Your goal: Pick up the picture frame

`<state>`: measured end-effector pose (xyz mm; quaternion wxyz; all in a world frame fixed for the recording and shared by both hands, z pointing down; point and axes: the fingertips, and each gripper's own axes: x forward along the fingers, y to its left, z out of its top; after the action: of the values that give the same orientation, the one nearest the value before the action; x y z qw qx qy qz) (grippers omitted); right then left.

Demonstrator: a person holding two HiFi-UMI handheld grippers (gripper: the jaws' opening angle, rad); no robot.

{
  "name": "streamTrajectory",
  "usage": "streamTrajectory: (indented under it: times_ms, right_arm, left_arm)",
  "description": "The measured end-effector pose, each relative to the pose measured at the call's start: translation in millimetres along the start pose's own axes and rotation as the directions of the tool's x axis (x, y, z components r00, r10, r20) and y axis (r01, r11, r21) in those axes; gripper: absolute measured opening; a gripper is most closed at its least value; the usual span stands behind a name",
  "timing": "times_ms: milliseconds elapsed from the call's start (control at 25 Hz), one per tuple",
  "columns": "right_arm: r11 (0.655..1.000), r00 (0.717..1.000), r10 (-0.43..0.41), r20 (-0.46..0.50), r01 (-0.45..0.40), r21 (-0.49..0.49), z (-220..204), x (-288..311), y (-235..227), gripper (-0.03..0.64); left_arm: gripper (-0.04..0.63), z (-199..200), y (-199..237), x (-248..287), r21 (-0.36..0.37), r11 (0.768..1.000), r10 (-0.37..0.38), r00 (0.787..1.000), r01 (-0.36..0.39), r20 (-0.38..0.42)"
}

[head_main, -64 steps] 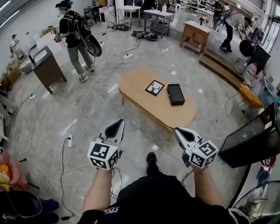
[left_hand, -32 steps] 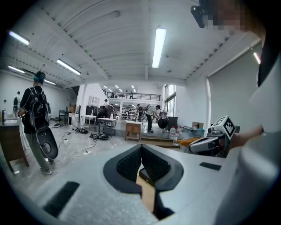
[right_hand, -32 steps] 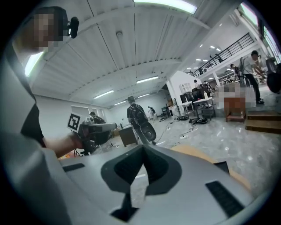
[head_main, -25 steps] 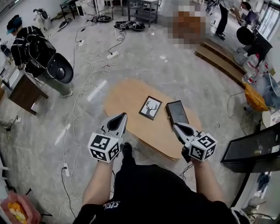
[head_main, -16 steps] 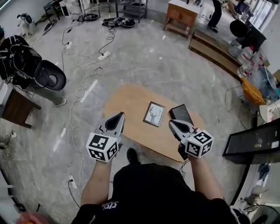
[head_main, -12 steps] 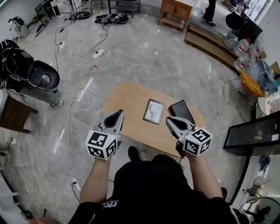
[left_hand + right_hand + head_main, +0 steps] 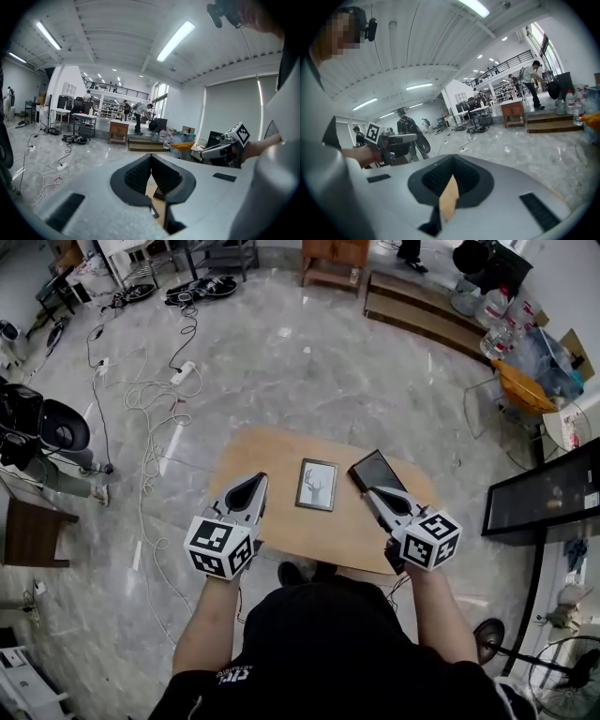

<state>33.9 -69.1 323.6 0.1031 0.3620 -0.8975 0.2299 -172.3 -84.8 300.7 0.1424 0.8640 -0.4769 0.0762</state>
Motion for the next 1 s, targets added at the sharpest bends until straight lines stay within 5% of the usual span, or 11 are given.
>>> streamTrajectory:
  times_ms: [320, 560, 1000]
  right_arm:
    - [0.999, 0.997, 0.043, 0.07, -0.044, 0.021, 19, -12, -37, 0.006]
    - [0.998, 0.997, 0.065, 0.048, -0.066, 0.013, 15, -6, -54, 0.035]
    - [0.999, 0.997, -0.028, -0.077, 0.03, 0.015, -14, 55, -68, 0.058]
  left_arm:
    - [0.009, 4, -19, 50, 0.005, 1.0, -0.026, 0.999, 0.026, -0.029]
    - [0.009, 3, -12, 71, -0.029, 0.999, -0.015, 0.999, 0.014, -0.051]
    - [0.009, -50, 24, 108, -0.085, 0.994, -0.077, 0.985, 0.065, -0.151]
